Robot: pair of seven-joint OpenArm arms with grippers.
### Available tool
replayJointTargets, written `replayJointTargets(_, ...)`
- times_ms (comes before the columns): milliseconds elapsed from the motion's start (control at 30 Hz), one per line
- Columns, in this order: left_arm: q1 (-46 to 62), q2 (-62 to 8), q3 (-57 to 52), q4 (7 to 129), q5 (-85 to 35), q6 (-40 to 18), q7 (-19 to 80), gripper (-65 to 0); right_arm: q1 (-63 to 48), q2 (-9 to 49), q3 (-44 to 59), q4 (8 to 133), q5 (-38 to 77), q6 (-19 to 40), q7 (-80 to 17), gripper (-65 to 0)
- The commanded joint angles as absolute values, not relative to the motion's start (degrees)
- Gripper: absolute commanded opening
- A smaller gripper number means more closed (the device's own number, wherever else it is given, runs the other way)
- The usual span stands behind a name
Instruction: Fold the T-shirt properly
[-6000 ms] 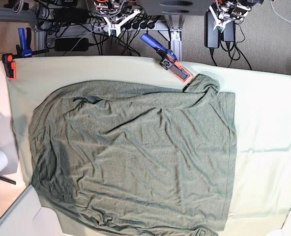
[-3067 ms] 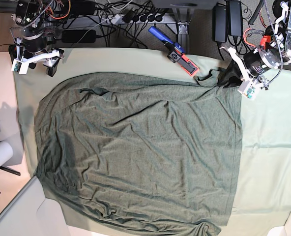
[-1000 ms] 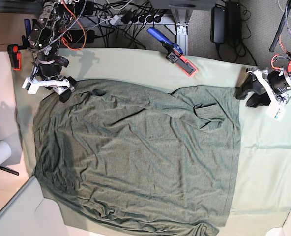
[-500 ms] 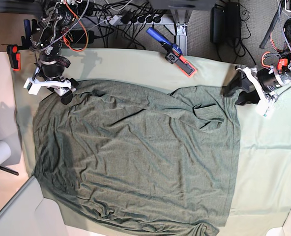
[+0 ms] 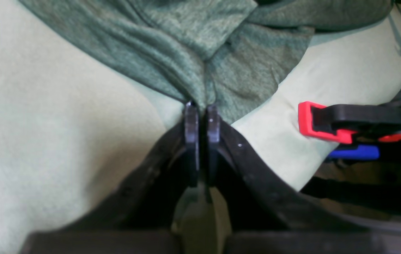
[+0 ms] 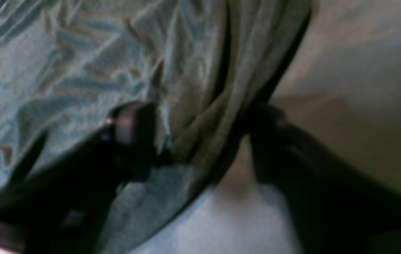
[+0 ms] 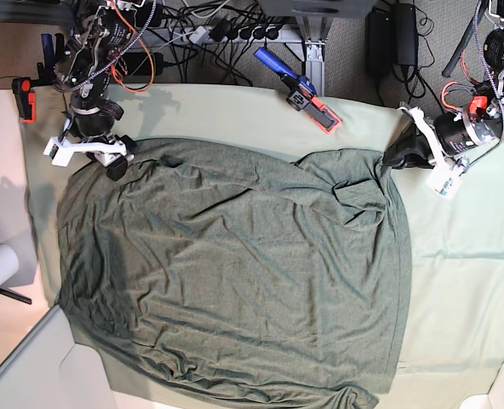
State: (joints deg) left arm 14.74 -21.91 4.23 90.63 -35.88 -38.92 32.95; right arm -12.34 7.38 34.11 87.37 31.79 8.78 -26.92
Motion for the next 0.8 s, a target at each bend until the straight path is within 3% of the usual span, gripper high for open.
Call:
replayJointTargets(0,14.6,-22.4,4.1,91.2,-35.3,-40.0,33.2,-65.0,-11.9,7.6,34.1,88.0,32.2,9.5,-26.8,-45.3)
replayJointTargets(67,14.6,-22.4,4.1,91.2,-35.4,-40.0,33.2,-65.0,-11.9,7.6,34.1,88.0,32.2,9.5,-26.8,-60.7)
replayJointTargets(100,14.6,-22.4,4.0,91.2,-35.4,-40.0,33.2,-65.0,-11.9,7.6,34.1,88.0,32.2,9.5,-26.8,-65.0)
replayJointTargets(500,15.7,-26.2,-1.2,95.9,-49.0,-40.0,39.7,-65.0,-12.5,7.8,37.0,92.7,32.4,15.0,-33.5,-65.0)
replayJointTargets(767,19.1,-29.7,-1.2,106.1,-49.3,-40.0,39.7,-65.0,-16.9,11.5,40.2,98.6,33.9,15.2,-33.6,-65.0)
